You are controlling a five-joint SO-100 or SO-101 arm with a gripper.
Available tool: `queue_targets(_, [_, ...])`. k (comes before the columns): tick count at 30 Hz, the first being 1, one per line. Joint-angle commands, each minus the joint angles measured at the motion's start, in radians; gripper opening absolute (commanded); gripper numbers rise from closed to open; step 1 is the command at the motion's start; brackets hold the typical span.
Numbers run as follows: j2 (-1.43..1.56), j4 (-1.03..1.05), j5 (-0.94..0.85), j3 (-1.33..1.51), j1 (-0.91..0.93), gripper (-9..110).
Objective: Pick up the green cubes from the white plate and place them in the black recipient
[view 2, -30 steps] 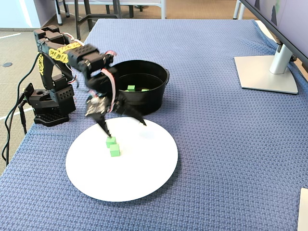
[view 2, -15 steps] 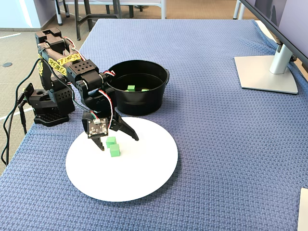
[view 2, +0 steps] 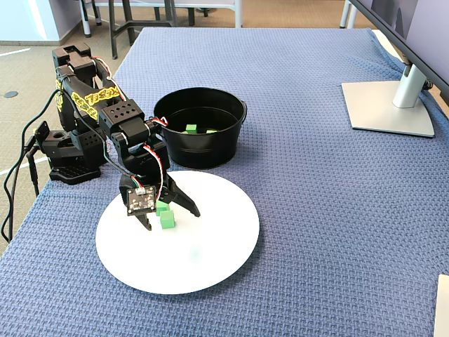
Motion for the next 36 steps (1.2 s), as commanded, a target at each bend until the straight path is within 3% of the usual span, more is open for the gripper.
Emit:
queue_targets(1, [0.011, -0.020, 0.012, -0.002, -0.017, 43])
queue_targets(17, [0.101, -0.069, 0.018, 0.120, -0.060, 37])
queue_targets(19, [0.103, -0.074, 0.020, 0.120, -0.060, 24])
queue_targets(21, [0.103, -0.084, 0.037, 0.117, -0.060, 0])
queue_targets(31, [0.115, -0.094, 0.061, 0.110, -0.051, 0])
queue_targets(36, [0.215, 0.135, 0.183, -0.066, -0.028, 0])
